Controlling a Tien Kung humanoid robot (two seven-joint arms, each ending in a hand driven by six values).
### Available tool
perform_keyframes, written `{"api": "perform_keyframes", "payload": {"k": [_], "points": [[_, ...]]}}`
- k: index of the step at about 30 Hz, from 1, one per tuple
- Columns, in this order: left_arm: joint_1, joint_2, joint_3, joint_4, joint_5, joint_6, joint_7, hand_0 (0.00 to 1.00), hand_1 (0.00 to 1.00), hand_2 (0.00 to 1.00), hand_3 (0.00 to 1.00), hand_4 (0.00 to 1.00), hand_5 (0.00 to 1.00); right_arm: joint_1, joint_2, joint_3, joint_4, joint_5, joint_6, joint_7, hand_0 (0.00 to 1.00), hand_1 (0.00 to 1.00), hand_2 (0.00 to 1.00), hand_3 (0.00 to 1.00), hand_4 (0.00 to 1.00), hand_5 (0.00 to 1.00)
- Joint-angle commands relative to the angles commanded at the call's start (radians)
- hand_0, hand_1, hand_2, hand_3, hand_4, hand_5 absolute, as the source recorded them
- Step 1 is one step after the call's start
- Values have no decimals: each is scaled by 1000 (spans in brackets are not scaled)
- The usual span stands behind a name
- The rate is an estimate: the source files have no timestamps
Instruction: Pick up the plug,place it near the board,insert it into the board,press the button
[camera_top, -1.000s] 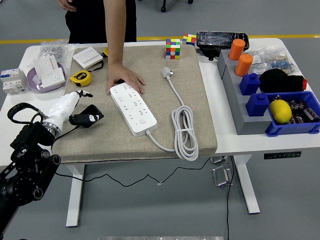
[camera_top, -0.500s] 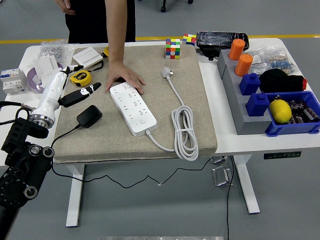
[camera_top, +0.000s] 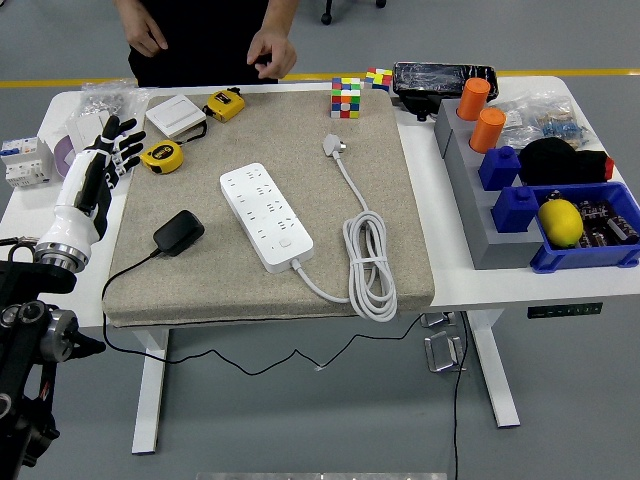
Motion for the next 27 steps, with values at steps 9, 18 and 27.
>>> {"api": "perform_keyframes", "payload": {"k": [9,18,27], "points": [[19,0,-56,13,-62,-84,23,751,742,722,713,998,998,-8,3,-7,-2,3,0,-1,789,742,733,758,998,998],[31,0,-32,-36,73,-189,64,759,767,732,720,998,967,-10,8,-9,1,1,-4,0,787,742,733,757,998,998],[35,0,-32,-35,80,-190,68,760,769,734,723,998,955,-9,4,-20,-1,8,-5,-3,787,742,732,757,998,998]]}}
